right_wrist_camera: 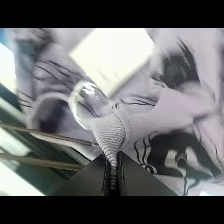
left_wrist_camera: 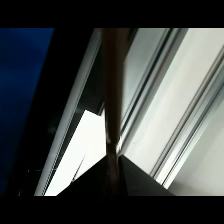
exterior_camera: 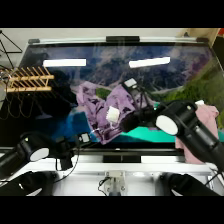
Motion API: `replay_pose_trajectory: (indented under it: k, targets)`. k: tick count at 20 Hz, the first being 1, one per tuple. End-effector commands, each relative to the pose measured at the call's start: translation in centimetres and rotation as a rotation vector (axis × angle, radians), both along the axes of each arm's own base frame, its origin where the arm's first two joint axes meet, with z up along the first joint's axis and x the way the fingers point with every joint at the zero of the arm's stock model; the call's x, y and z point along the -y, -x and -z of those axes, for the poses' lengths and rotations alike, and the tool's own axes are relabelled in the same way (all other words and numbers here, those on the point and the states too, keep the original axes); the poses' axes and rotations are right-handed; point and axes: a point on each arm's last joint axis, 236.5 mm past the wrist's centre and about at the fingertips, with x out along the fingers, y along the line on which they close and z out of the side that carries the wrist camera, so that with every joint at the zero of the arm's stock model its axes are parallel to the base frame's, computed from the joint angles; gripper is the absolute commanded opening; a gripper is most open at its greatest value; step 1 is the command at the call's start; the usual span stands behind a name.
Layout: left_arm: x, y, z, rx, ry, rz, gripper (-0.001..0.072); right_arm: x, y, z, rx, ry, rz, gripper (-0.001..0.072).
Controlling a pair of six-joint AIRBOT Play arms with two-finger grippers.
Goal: Fold the shirts.
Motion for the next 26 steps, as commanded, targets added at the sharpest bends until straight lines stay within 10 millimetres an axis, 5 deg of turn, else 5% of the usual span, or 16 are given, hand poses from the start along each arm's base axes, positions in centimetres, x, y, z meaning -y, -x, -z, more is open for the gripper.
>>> replay_pose_trajectory:
  k: [1,7,12,15,22,23,24,26]
  targets:
    - [0.4,-0.6,0.2,0.018,0.009,0.017,0.0052,-2.5,1.1,-2.3,0.046,-0.055,-0.083,0.0089]
    - [-0.4,-2.2,0.2,0.063,-0.007,-0.006,0.0052,-3.1,1.5,-4.8,0.063,-0.086,-0.112,0.0089]
    - [1.6,-4.0,-0.4,0.134,0.082,-0.046,0.0053,-3.4,2.1,-4.7,0.041,-0.097,-0.122,0.0089]
    - [3.2,-3.5,0.1,0.081,0.134,-0.084,0.0052,-4.8,2.0,-5.1,0.033,-0.159,-0.117,0.0088]
    - [4.7,-4.5,1.6,0.055,0.151,-0.175,0.0052,-6.4,2.0,-3.3,-0.038,-0.169,-0.120,0.0113]
    - [4.7,-4.5,1.6,0.058,0.154,-0.175,0.0052,-6.3,1.9,-3.3,-0.037,-0.169,-0.118,0.0204]
    - [4.7,-4.5,1.6,0.058,0.154,-0.175,0.0052,-6.3,1.9,-3.4,-0.035,-0.170,-0.119,0.0468]
    - [4.7,-4.5,1.6,0.055,0.154,-0.187,0.0052,-5.7,1.7,-3.9,-0.013,-0.155,-0.115,0.0507]
